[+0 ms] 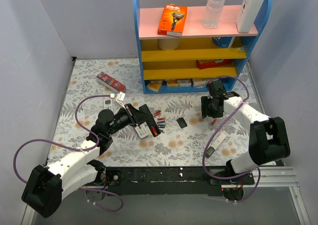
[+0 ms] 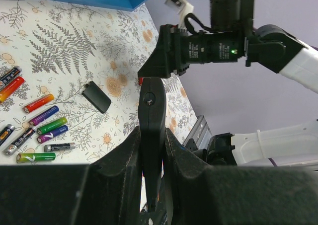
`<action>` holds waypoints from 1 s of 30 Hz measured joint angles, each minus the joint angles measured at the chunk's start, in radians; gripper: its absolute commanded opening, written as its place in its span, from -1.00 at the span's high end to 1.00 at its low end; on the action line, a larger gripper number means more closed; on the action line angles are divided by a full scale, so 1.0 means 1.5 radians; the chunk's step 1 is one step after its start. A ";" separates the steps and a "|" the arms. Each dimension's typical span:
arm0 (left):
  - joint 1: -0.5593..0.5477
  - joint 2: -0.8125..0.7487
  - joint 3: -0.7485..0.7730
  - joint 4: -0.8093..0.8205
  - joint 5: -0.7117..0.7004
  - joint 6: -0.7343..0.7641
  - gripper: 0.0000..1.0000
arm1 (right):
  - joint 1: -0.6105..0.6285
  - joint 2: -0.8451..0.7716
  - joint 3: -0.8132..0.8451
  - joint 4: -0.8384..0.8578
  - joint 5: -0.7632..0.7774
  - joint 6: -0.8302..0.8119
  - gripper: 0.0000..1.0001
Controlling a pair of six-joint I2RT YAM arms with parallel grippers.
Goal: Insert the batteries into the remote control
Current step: Pick up the battery from the center of the board.
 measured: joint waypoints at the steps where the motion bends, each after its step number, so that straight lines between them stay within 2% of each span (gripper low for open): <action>1: 0.000 0.000 0.000 0.000 0.000 -0.001 1.00 | 0.002 -0.017 0.000 0.000 0.021 0.018 -0.23; 6: 0.000 0.001 0.000 0.000 0.000 -0.001 1.00 | -0.005 -0.085 -0.024 0.002 0.111 0.108 -0.16; 10: 0.000 0.001 0.000 -0.001 0.000 -0.001 1.00 | -0.019 -0.082 -0.054 0.000 0.139 0.160 -0.08; 20: 0.000 -0.005 0.000 -0.001 0.000 -0.001 1.00 | -0.023 -0.028 -0.059 0.040 0.140 0.239 0.09; 30: 0.000 -0.007 0.000 -0.001 0.000 -0.001 1.00 | -0.023 -0.008 -0.087 0.058 0.144 0.259 0.31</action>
